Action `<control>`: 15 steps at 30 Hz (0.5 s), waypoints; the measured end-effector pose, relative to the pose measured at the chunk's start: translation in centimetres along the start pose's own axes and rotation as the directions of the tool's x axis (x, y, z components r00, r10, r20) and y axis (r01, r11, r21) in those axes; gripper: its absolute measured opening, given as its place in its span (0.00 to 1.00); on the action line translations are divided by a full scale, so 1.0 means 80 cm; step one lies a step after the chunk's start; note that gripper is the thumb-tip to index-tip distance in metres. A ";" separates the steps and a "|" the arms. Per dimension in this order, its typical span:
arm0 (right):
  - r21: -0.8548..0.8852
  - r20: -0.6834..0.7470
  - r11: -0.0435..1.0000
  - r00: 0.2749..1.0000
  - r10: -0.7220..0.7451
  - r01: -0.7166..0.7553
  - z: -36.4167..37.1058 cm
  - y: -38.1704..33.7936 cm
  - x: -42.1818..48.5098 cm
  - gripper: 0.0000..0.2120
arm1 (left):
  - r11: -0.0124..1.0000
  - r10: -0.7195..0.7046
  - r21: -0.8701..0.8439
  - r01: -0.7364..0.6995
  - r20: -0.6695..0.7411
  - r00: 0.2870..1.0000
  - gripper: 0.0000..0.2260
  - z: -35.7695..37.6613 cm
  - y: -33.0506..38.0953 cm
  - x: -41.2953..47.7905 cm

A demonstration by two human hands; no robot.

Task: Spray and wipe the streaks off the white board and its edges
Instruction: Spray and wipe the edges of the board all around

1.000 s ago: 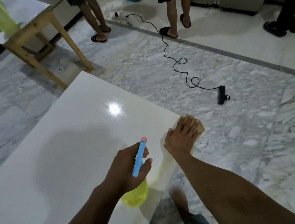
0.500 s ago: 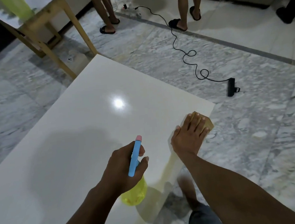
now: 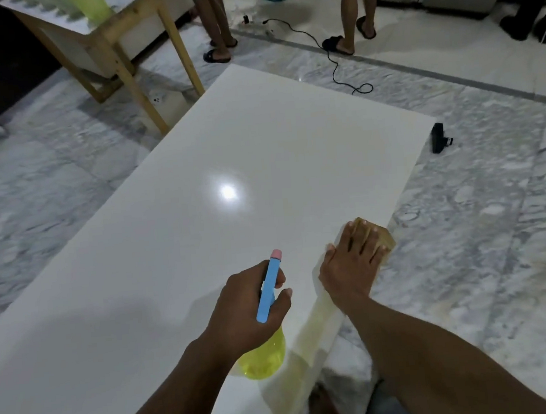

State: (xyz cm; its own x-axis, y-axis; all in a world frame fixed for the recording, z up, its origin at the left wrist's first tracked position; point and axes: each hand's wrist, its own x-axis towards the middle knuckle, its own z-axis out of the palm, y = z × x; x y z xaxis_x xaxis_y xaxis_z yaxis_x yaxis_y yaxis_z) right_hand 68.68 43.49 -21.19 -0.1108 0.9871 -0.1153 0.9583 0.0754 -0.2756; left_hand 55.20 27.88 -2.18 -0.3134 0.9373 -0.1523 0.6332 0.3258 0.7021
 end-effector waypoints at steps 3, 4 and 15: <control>0.015 0.012 1.000 1.000 -0.025 0.025 0.012 -0.014 -0.076 0.32 | 1.000 0.007 -0.015 -0.007 -0.012 1.000 0.07 -0.018 -0.017 -0.048; 0.018 0.018 0.999 0.999 -0.027 0.027 0.016 -0.017 -0.094 0.32 | 1.000 0.006 -0.020 -0.006 -0.028 1.000 0.08 -0.021 -0.021 -0.059; 0.059 0.076 0.993 0.991 -0.106 0.102 0.044 -0.038 -0.290 0.33 | 0.998 -0.057 0.012 0.059 -0.092 0.994 0.07 -0.021 -0.056 -0.257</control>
State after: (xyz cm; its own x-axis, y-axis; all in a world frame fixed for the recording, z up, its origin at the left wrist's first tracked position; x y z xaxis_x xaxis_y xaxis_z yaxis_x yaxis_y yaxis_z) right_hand 67.46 19.86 -21.02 -0.2316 0.9599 -0.1579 0.9250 0.1670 -0.3414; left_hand 57.60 6.97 -1.06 -0.4131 0.9017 -0.1275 0.6222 0.3817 0.6835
